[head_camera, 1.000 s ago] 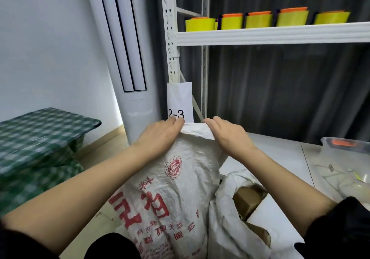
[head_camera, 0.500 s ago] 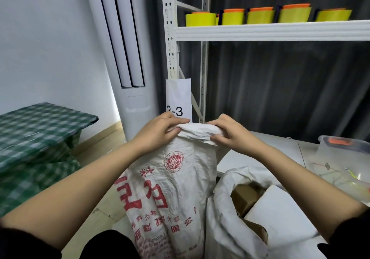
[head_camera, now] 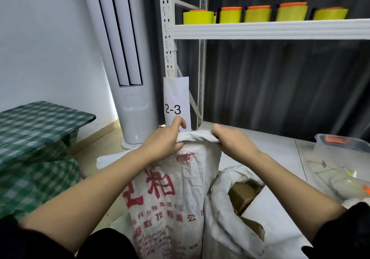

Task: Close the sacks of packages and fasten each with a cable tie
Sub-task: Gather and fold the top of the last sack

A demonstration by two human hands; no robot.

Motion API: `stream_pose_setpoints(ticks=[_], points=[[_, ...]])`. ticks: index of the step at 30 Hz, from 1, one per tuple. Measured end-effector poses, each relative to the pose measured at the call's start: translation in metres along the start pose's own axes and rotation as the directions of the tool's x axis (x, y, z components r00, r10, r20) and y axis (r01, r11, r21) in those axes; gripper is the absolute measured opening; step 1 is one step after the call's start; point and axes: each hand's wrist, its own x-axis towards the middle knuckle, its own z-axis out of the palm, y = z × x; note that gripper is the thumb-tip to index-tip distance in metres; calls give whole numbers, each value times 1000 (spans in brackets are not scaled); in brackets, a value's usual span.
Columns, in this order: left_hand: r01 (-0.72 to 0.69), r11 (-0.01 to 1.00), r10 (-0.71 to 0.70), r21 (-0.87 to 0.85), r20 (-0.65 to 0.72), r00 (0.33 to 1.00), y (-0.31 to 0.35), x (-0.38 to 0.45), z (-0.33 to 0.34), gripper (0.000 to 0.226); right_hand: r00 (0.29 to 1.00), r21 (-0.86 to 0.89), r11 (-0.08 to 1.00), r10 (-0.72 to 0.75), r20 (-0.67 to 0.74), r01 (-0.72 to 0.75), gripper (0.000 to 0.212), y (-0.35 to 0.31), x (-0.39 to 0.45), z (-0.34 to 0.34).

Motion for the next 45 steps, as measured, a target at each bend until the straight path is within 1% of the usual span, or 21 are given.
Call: stream_pose_setpoints(ticks=[1,3,5,8,10,13,16,18,20,22,24,27,30,32,34,36,38,39,40,42,45], points=[[0,1000,1,-11,15,1000,0,-1,0,41,1000,-2,1000,-12,13,12,10,-1,-2,-2],[-57,998,56,5,44,997,-2,-3,0,41,997,-53,998,-38,64,41,13,-3,-4,-3],[-120,993,119,-1,93,988,-5,-7,1,44,992,-70,997,-10,122,19,9,0,-6,0],[-154,987,159,-54,127,979,-8,-11,2,54,988,-62,997,-34,148,44,19,5,-12,4],[-143,987,152,-75,132,979,-11,-9,3,43,989,-55,997,-54,138,62,33,10,-14,9],[-70,967,100,-243,112,989,-16,-5,2,30,995,10,1000,-5,100,4,60,12,-17,13],[-18,934,41,-357,57,998,-17,-3,1,23,987,210,971,89,134,-116,49,10,-17,12],[-33,948,38,-317,7,999,-11,-3,2,20,977,359,920,92,193,-158,33,9,-10,8],[-108,968,99,-227,-51,994,-2,-3,2,18,962,481,862,27,273,-161,21,5,2,2],[-202,973,194,-113,-82,978,7,-1,2,17,934,611,771,-61,352,-180,18,-4,13,-4],[-243,970,240,-24,-97,966,15,0,2,18,919,632,760,-126,374,-153,20,-11,20,-5],[-165,985,162,-43,-61,985,11,-1,1,27,956,529,844,-73,283,-92,18,-12,18,-1],[-39,998,42,-44,80,996,-8,-7,0,29,990,350,936,-20,137,-30,24,-9,10,6],[-57,998,56,4,149,987,-14,-10,-2,19,994,321,947,-37,101,2,28,-10,5,7],[-85,994,68,75,203,977,-14,-13,-7,21,994,210,976,-80,77,62,33,-10,2,7],[-136,971,96,195,203,974,-16,-14,-10,32,989,-15,991,-130,73,131,47,-6,0,9],[-169,941,121,292,176,977,-18,-15,-9,37,982,-231,956,-162,98,181,76,-1,-6,17],[-154,945,109,288,165,980,-18,-16,-9,37,982,-283,941,-161,101,184,90,2,-8,22],[-123,963,84,240,167,982,-16,-18,-8,37,984,-306,936,-151,96,173,101,4,-9,26],[-31,999,28,15,201,979,-12,-22,-5,37,986,-301,939,-158,48,165,114,12,-11,32],[68,961,-9,-269,217,976,-10,-26,-1,36,976,-312,929,-216,-11,202,116,19,-17,38]])
